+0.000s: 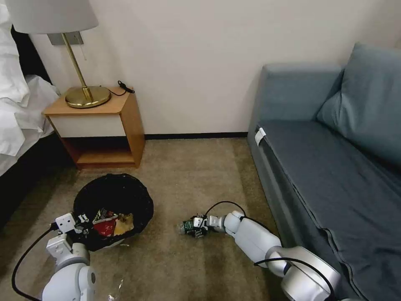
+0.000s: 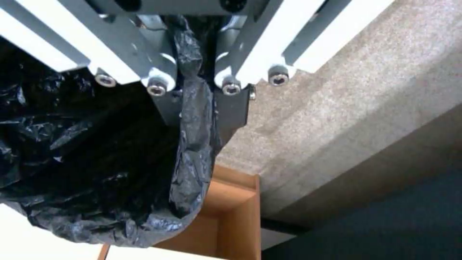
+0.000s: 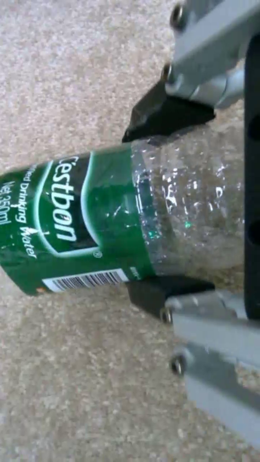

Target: Pick up the trash bin, then pick up the garbage on the floor and place it into the trash bin.

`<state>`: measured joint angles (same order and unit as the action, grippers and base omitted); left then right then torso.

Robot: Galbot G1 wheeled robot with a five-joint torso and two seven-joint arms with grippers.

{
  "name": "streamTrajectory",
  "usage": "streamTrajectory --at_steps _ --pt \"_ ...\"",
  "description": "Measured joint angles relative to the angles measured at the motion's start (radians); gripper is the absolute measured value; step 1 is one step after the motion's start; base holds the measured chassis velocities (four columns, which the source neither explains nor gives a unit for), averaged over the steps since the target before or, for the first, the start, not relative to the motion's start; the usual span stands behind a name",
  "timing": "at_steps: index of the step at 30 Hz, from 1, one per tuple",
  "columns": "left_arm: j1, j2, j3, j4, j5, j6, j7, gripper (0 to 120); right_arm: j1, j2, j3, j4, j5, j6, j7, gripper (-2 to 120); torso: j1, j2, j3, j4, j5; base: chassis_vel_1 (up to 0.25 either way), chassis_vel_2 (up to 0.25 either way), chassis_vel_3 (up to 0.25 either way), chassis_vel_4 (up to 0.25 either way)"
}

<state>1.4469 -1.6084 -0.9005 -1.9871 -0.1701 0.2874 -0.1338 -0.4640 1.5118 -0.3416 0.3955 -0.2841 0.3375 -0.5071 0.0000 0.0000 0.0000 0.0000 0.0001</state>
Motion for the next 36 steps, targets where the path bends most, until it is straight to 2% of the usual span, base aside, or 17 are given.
streamTrajectory --at_steps 1,3,6,13,23,28,34,36 --pt "0.000 0.000 0.000 0.000 0.000 0.000 0.000 4 0.000 0.000 0.000 0.000 0.000 0.000 0.000 52 0.000 0.000 0.000 0.0000 0.0000 0.000 0.000 0.000 0.000" --pt "-0.001 0.000 0.002 0.003 0.000 0.000 0.000 4 -0.001 -0.003 0.004 0.007 0.001 0.000 -0.001 41 0.000 0.000 0.000 0.0000 -0.0001 0.000 0.000 0.000 0.000" --pt "-0.002 0.000 0.003 0.003 0.000 0.000 0.000 4 -0.001 -0.003 0.006 0.011 0.004 0.000 -0.001 34 0.000 0.000 0.000 -0.0001 0.0000 0.000 0.000 0.000 0.000" --pt "-0.004 0.000 0.002 0.003 0.001 0.000 0.000 4 -0.004 -0.002 0.005 0.023 0.012 0.002 -0.001 22 0.000 0.000 0.000 0.0000 -0.0001 0.000 0.000 0.000 0.000" --pt "-0.005 0.000 0.002 0.010 0.000 -0.001 0.000 4 -0.013 -0.004 0.000 0.033 0.016 0.013 0.006 22 0.000 0.000 0.000 0.0000 -0.0001 0.000 0.000 0.000 0.000" --pt "-0.013 0.000 0.005 0.010 0.000 -0.001 0.000 4 -0.013 -0.024 0.000 0.080 0.057 0.019 0.037 22 0.000 0.000 0.000 0.0000 0.0000 0.000 0.000 0.000 0.000" --pt "-0.033 0.004 0.007 0.022 -0.006 0.007 0.000 4 0.017 -0.042 -0.008 0.193 0.190 0.020 0.120 22 0.000 0.000 0.000 0.0000 -0.0002 0.000 0.000 0.000 0.000" --pt "-0.040 0.007 0.007 0.021 -0.008 0.014 0.000 4 0.038 -0.048 -0.013 0.272 0.260 0.018 0.166 22 0.000 0.000 0.000 0.0000 -0.0001 0.000 0.000 0.000 0.000"
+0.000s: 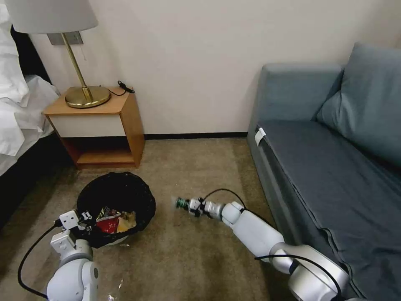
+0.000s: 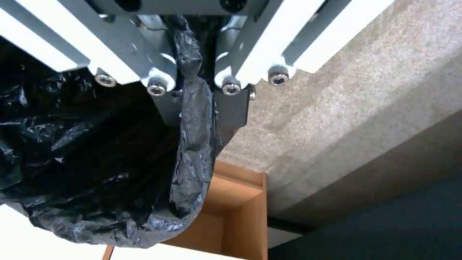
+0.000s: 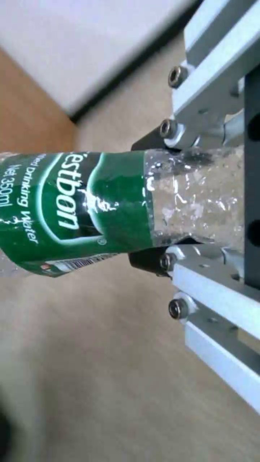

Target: Pick up the trash bin, then pick up the garbage on the floor and place it into the trash bin.

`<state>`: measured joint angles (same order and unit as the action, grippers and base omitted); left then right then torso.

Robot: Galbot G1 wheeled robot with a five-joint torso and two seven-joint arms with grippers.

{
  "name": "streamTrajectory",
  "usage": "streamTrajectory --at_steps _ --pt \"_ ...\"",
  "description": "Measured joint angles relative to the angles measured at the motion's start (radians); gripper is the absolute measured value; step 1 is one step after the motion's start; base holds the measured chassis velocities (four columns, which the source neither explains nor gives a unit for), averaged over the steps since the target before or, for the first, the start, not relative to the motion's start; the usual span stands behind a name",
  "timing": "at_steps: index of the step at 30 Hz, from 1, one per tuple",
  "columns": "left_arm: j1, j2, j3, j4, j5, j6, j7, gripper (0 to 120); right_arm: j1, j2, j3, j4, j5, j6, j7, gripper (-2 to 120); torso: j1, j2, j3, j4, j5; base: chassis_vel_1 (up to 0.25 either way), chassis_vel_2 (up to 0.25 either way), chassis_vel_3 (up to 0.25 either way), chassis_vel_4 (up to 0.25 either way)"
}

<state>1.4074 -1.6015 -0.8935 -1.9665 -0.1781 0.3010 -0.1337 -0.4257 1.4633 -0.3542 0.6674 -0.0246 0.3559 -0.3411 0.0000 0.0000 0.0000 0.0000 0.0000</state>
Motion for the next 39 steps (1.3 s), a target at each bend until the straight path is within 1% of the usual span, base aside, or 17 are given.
streamTrajectory --at_steps 6,8,9,11,12,14,15,16,17,20,22,23,24,25,26,33,39 --pt "-0.006 0.007 0.001 -0.005 0.000 0.008 0.001 4 0.049 -0.006 -0.020 0.074 0.063 -0.008 0.057 22 0.000 0.000 0.000 0.0000 0.0000 0.000 0.000 0.000 0.000" --pt "-0.014 0.015 -0.001 -0.006 -0.003 0.013 0.001 4 0.099 -0.024 -0.064 0.156 0.119 -0.018 0.102 22 0.000 0.000 0.000 0.0000 -0.0002 0.000 0.000 0.000 0.000" --pt "-0.014 0.015 -0.001 -0.006 -0.003 0.013 0.001 4 0.099 -0.024 -0.064 0.156 0.119 -0.018 0.102 22 0.000 0.000 0.000 0.0000 -0.0002 0.000 0.000 0.000 0.000" --pt "-0.021 0.016 0.000 -0.006 -0.004 0.016 0.001 4 0.125 -0.039 -0.107 0.235 0.161 -0.029 0.146 22 0.000 0.000 0.000 0.0001 0.0000 0.000 0.000 0.000 0.000" --pt "-0.021 0.016 0.000 -0.006 -0.004 0.016 0.001 4 0.125 -0.039 -0.107 0.235 0.161 -0.029 0.146 22 0.000 0.000 0.000 0.0001 0.0000 0.000 0.000 0.000 0.000" --pt "-0.025 0.016 0.004 -0.006 -0.004 0.018 0.001 4 0.143 -0.050 -0.153 0.316 0.200 -0.046 0.202 22 0.000 0.000 0.000 0.0001 -0.0002 0.000 0.000 0.000 0.000" --pt "-0.025 0.016 0.004 -0.006 -0.004 0.018 0.001 4 0.143 -0.050 -0.153 0.316 0.200 -0.046 0.202 22 0.000 0.000 0.000 0.0001 -0.0002 0.000 0.000 0.000 0.000" --pt "-0.030 0.016 0.008 -0.006 -0.003 0.020 0.001 4 0.152 -0.056 -0.197 0.377 0.235 -0.061 0.250 22 0.000 0.000 0.000 -0.0001 -0.0002 0.000 0.000 0.000 0.000" --pt "-0.032 0.015 0.010 -0.005 -0.002 0.020 0.001 4 0.157 -0.054 -0.226 0.407 0.255 -0.063 0.282 22 0.000 0.000 0.000 -0.0001 -0.0001 0.000 0.000 0.000 0.000" --pt "-0.032 0.015 0.011 -0.005 -0.002 0.020 0.002 4 0.161 -0.048 -0.244 0.422 0.263 -0.062 0.304 22 0.000 0.000 0.000 -0.0001 -0.0001 0.000 0.000 0.000 0.000" --pt "-0.029 0.014 0.014 -0.004 0.001 0.020 0.003 4 0.170 -0.018 -0.283 0.434 0.269 -0.051 0.353 22 0.000 0.000 0.000 0.0000 -0.0002 0.000 0.000 0.000 0.000" --pt "-0.029 0.014 0.014 -0.004 0.001 0.020 0.003 4 0.170 -0.018 -0.283 0.434 0.269 -0.051 0.353 22 0.000 0.000 0.000 0.0000 -0.0002 0.000 0.000 0.000 0.000" --pt "-0.026 0.012 0.014 -0.005 0.002 0.020 0.003 4 0.173 0.007 -0.300 0.433 0.275 -0.049 0.378 22 0.000 0.000 0.000 0.0000 -0.0002 0.000 0.000 0.000 0.000" --pt "-0.026 0.012 0.014 -0.005 0.002 0.020 0.003 4 0.173 0.007 -0.300 0.433 0.275 -0.049 0.378 22 0.000 0.000 0.000 0.0000 -0.0002 0.000 0.000 0.000 0.000" --pt "-0.023 0.011 0.014 -0.007 0.004 0.020 0.004 4 0.173 0.033 -0.312 0.423 0.280 -0.049 0.393 22 0.000 0.000 0.000 0.0001 -0.0003 0.000 0.000 0.000 0.000" --pt "-0.022 0.002 0.013 -0.015 0.014 0.020 0.004 4 0.146 0.118 -0.364 0.419 0.323 -0.052 0.422 22 0.000 0.000 0.000 0.0001 -0.0001 0.000 0.000 0.000 0.000" --pt "-0.018 -0.005 0.014 -0.019 0.021 0.016 0.003 4 0.114 0.145 -0.407 0.424 0.320 -0.040 0.433 22 0.000 0.000 0.000 0.0001 -0.0001 0.000 0.000 0.000 0.000"
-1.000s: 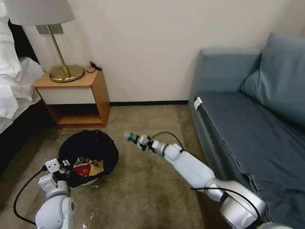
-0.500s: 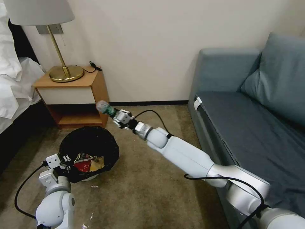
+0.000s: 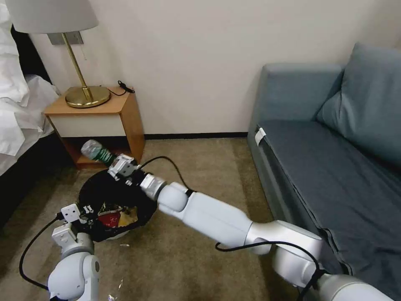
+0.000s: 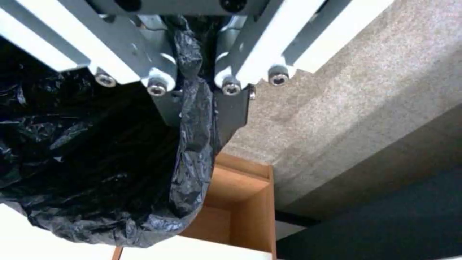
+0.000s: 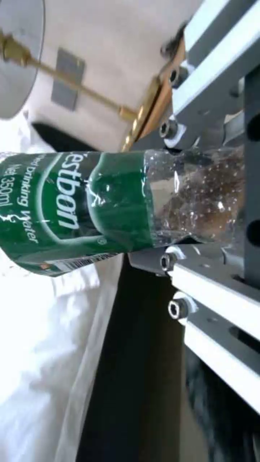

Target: Pick up the trash bin, then pick up the garbage on the floor and place it into the trash bin.

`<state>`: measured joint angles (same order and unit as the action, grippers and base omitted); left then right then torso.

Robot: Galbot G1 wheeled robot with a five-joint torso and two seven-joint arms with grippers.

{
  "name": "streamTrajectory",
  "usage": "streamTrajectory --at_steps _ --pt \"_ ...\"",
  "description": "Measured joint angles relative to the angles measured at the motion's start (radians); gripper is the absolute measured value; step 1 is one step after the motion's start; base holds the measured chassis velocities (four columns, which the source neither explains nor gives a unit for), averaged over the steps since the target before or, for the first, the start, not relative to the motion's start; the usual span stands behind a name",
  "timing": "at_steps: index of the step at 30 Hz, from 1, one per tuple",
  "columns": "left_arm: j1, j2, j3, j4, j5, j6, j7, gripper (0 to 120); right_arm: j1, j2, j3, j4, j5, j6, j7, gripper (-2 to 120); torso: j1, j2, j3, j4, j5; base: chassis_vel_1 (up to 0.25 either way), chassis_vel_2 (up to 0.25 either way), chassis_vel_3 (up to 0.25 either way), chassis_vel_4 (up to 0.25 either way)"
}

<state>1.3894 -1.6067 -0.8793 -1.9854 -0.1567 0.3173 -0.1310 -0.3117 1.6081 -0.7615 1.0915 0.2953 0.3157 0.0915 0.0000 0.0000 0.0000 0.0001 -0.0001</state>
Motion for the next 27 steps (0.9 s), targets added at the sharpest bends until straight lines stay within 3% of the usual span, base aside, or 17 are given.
streamTrajectory --at_steps 10,16,21,27 --pt "0.005 -0.001 0.000 -0.001 0.002 -0.004 -0.001 4 -0.066 0.000 -0.030 -0.010 -0.058 0.006 0.004 22 0.000 0.000 0.000 -0.0002 0.0001 0.000 0.000 0.000 0.000" --pt "0.005 -0.001 0.003 -0.001 0.002 -0.004 -0.001 4 -0.084 -0.006 -0.027 -0.018 -0.096 0.007 -0.004 39 0.000 0.000 0.000 -0.0002 0.0001 0.000 0.000 0.000 0.000" --pt "0.008 -0.002 0.003 0.000 0.004 -0.006 -0.001 4 -0.089 -0.006 -0.022 -0.021 -0.100 0.008 -0.006 64 0.000 0.000 0.000 -0.0002 0.0001 0.000 0.000 0.000 0.000" --pt "0.005 -0.002 0.003 -0.002 0.004 -0.006 -0.001 4 -0.087 -0.009 -0.023 -0.017 -0.094 0.009 -0.010 79 0.000 0.000 0.000 -0.0001 0.0001 0.000 0.000 0.000 0.000"
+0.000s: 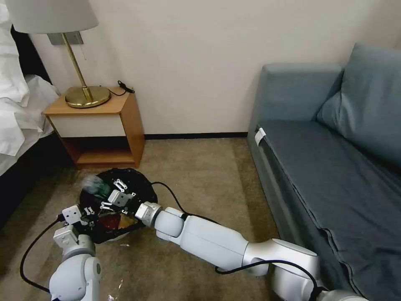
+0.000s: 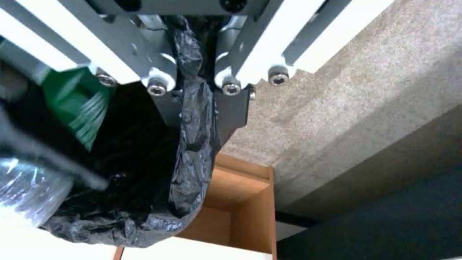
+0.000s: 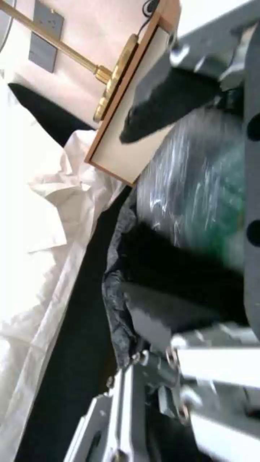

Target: Pick up the trash bin, then pick up the garbage on the floor and place it into the trash bin.

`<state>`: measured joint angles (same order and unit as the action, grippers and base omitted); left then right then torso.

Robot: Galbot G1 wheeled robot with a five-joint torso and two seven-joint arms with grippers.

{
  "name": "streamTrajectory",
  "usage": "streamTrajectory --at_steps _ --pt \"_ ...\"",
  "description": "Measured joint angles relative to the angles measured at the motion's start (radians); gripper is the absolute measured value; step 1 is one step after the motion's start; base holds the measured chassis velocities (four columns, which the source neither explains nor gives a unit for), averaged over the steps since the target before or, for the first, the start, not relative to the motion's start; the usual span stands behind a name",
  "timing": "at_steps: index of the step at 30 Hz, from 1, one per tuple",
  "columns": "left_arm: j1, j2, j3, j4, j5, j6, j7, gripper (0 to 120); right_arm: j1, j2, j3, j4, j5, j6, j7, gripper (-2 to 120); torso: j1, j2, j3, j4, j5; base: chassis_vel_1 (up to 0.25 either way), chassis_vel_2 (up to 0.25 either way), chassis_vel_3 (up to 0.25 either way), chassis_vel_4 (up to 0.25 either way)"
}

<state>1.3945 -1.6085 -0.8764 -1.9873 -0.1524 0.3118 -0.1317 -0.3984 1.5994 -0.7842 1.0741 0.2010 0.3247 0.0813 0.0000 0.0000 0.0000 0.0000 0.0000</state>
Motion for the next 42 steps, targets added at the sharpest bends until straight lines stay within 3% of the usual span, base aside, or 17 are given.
streamTrajectory --at_steps 4,7,27,42 --pt "-0.001 0.000 0.001 -0.003 0.000 0.000 -0.001 4 0.000 -0.006 0.001 0.003 0.006 0.000 -0.002 96 0.000 0.000 0.000 0.0000 0.0000 0.000 0.000 0.000 0.000" --pt "0.002 0.000 0.002 -0.003 0.001 0.000 0.000 4 -0.002 -0.016 0.003 0.006 0.005 0.000 -0.004 99 0.000 0.000 0.000 0.0000 0.0000 0.000 0.000 0.000 0.000" --pt "0.002 0.000 0.000 -0.004 0.002 0.001 0.000 4 0.032 -0.025 0.015 0.018 0.002 0.003 -0.013 100 0.000 0.000 0.000 0.0000 0.0000 0.000 0.000 0.000 0.000" --pt "-0.003 0.007 -0.007 -0.006 -0.014 0.009 0.003 4 0.102 -0.060 0.235 0.068 0.024 -0.025 -0.011 100 0.000 0.000 0.000 0.0001 0.0000 0.000 0.000 0.000 0.000"
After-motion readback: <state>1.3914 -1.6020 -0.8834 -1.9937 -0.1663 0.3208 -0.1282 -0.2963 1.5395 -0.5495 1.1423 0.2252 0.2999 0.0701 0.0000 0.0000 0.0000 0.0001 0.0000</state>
